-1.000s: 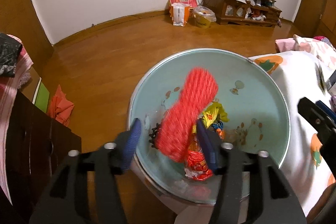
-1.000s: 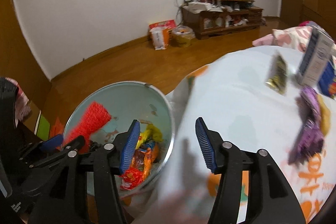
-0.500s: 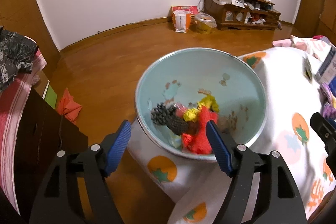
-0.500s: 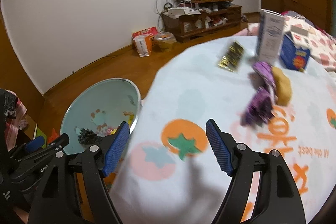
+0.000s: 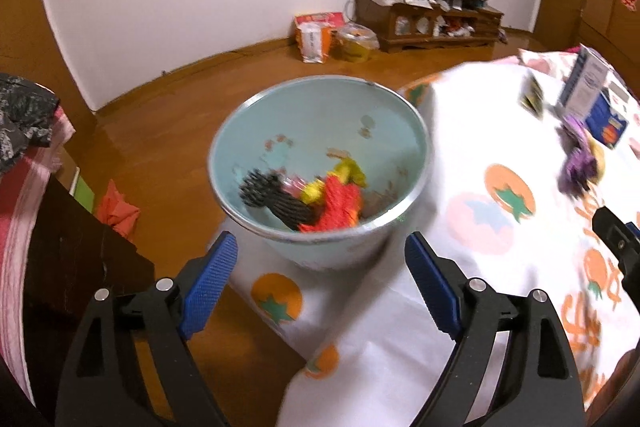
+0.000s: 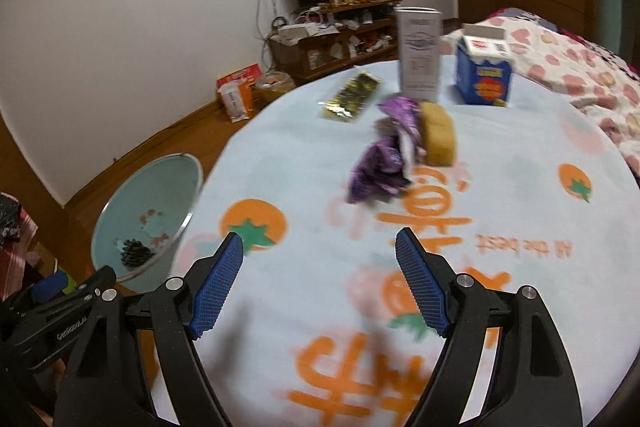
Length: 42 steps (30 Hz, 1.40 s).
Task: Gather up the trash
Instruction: 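Move both open tools back over the remaining trash on the table, then grasp the purple wrapper with the left tool while the right tool grasps the yellow sponge cake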
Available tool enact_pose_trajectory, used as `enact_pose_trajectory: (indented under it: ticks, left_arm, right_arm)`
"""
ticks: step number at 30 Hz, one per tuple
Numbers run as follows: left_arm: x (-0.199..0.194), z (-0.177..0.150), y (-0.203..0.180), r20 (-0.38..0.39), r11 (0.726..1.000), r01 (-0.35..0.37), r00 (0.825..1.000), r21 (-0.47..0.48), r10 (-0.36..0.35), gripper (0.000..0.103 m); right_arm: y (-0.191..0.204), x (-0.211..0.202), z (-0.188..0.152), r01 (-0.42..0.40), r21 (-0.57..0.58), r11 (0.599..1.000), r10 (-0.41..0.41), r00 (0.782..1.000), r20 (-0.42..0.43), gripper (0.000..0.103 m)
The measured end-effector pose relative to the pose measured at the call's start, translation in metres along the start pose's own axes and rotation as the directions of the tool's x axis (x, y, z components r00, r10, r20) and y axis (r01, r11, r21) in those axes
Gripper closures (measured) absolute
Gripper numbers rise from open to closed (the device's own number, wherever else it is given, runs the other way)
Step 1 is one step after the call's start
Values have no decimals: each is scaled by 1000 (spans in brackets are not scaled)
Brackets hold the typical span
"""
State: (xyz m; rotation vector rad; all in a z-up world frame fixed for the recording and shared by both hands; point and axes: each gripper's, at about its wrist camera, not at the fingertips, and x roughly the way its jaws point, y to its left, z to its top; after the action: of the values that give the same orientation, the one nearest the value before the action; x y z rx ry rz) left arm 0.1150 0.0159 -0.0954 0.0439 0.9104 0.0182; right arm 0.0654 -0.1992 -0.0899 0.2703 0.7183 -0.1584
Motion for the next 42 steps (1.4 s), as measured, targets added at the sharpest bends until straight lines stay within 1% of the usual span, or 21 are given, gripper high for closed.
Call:
enact_pose_trajectory:
  ticks: [6, 12, 14, 16, 19, 22, 24, 26, 28, 30, 32, 37, 39, 42]
  left_arm:
    - [-1, -18, -29, -18, 997, 18, 1000, 72, -17, 16]
    - [1, -28, -54, -31, 987, 40, 999, 153, -36, 16]
    - [3, -31, -61, -40, 984, 48, 998, 174, -41, 16]
    - [6, -30, -66, -42, 980, 50, 998, 192, -42, 16]
    - [9, -21, -68, -35, 981, 33, 999, 193, -27, 16]
    - [12, -8, -70, -15, 983, 10, 1000, 181, -7, 16]
    - [12, 1, -72, -4, 983, 10, 1000, 181, -9, 16]
    - [12, 11, -78, 15, 982, 15, 1000, 191, -18, 16]
    - [13, 17, -83, 25, 979, 22, 999, 201, -27, 16]
    - [14, 24, -91, 27, 976, 52, 998, 210, -59, 16]
    - [15, 29, -96, 31, 974, 60, 997, 216, -68, 16]
    - [22, 39, -115, 30, 970, 66, 997, 233, -75, 16]
    - [26, 42, -122, 31, 968, 61, 997, 242, -71, 16]
    - [29, 43, -129, 28, 967, 60, 997, 249, -70, 16]
  right_arm:
    - [-34, -7, -10, 41, 43, 998, -40, 999, -11, 25]
    - [-75, -8, -16, 112, 84, 990, -110, 994, -28, 27]
    - [-89, -8, -16, 134, 94, 987, -131, 991, -33, 32]
    - [-99, -7, -12, 149, 95, 984, -147, 989, -35, 34]
    - [-111, -3, 2, 174, 90, 981, -172, 985, -30, 36]
    - [-116, 5, 24, 178, 75, 981, -178, 984, -9, 37]
    - [-117, 15, 40, 174, 64, 983, -174, 985, -3, 39]
    - [-119, 27, 53, 137, 77, 988, -137, 991, -11, 42]
    - [-119, 40, 65, 117, 83, 990, -115, 993, -27, 43]
    - [-116, 51, 73, 104, 80, 991, -102, 994, -33, 44]
    - [-112, 62, 81, 100, 64, 993, -97, 995, -38, 48]
    - [-113, 81, 89, 94, 77, 993, -89, 994, -66, 50]
    - [-113, 89, 91, 83, 83, 993, -77, 994, -80, 53]
    - [-114, 99, 93, 89, 75, 993, -82, 992, -94, 56]
